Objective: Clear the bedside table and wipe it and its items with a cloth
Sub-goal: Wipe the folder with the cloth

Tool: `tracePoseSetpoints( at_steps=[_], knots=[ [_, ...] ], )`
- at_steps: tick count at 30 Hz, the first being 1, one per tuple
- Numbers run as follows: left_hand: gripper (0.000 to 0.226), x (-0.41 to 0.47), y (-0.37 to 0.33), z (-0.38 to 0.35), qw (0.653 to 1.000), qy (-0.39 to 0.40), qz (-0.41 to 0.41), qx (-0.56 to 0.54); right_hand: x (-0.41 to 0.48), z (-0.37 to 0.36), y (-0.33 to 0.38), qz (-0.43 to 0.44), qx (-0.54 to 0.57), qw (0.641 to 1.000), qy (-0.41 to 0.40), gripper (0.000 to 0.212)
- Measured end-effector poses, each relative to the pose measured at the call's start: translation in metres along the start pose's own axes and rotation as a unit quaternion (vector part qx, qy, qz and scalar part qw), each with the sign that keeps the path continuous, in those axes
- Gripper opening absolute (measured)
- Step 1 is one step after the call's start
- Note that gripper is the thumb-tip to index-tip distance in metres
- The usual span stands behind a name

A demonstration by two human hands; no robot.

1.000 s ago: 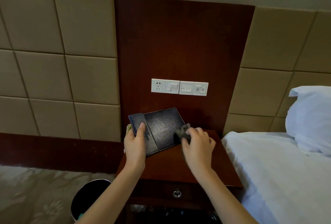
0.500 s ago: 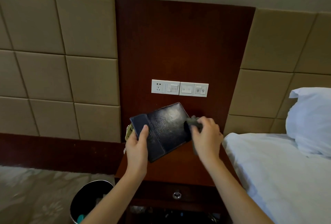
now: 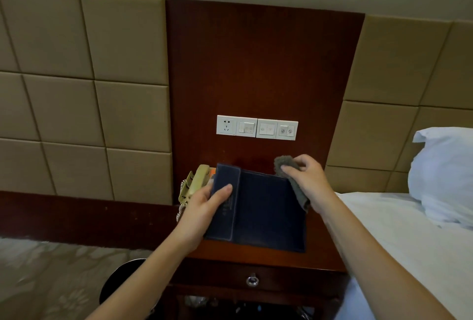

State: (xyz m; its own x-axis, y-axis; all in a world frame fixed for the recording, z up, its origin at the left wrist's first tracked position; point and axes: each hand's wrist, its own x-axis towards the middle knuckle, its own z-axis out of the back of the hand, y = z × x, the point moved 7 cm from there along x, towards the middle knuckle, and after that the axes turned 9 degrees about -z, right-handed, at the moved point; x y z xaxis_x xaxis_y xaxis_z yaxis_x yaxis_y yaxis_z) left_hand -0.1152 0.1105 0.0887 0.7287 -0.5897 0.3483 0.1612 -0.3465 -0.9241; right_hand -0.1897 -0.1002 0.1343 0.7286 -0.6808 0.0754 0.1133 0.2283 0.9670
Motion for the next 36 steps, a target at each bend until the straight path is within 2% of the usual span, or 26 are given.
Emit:
tracePoseSetpoints(
  at_steps=[4,6,10,15,19,23,27,29,33,34,36],
  knots=[
    [0.023,0.000,0.008,0.011,0.999,-0.051,0.004,-0.012,-0.007,0.001,-0.010,-0.010,0.097,0.995,-0.035,0.012],
    [0.025,0.000,0.012,0.016,0.996,-0.083,0.007,-0.031,-0.011,-0.003,-0.016,-0.030,0.129,0.991,-0.009,0.014],
    [0.014,0.007,0.007,0.035,0.975,-0.206,-0.003,-0.085,-0.024,-0.030,-0.039,-0.085,0.131,0.986,0.062,0.019],
    [0.010,0.004,0.008,0.045,0.961,-0.254,-0.004,-0.107,-0.040,-0.049,-0.056,-0.126,0.219,0.962,0.105,0.018],
    [0.012,0.003,0.007,0.043,0.976,-0.196,-0.006,-0.096,-0.036,-0.045,-0.056,-0.152,0.231,0.957,0.090,0.018],
    [0.019,0.006,0.002,0.040,0.990,-0.117,-0.017,-0.071,-0.025,-0.029,-0.043,-0.136,0.191,0.970,0.065,0.022],
    [0.032,0.003,0.013,0.030,0.998,-0.018,0.046,-0.045,-0.016,-0.018,-0.022,-0.123,0.109,0.981,0.101,0.021],
    [0.037,0.002,0.016,0.028,0.997,0.005,0.064,-0.045,-0.014,-0.017,-0.016,-0.120,0.080,0.983,0.115,0.021],
    [0.037,-0.002,0.017,0.019,0.993,0.068,0.089,-0.029,-0.011,-0.010,-0.009,-0.097,0.107,0.986,0.084,0.017],
    [0.037,-0.005,0.018,0.015,0.992,0.085,0.094,-0.015,-0.011,-0.007,-0.007,-0.078,0.089,0.991,0.066,0.017],
    [0.039,-0.007,0.018,0.011,0.991,0.096,0.090,0.018,-0.010,-0.007,-0.001,-0.005,-0.043,0.998,0.048,0.018]
  ],
)
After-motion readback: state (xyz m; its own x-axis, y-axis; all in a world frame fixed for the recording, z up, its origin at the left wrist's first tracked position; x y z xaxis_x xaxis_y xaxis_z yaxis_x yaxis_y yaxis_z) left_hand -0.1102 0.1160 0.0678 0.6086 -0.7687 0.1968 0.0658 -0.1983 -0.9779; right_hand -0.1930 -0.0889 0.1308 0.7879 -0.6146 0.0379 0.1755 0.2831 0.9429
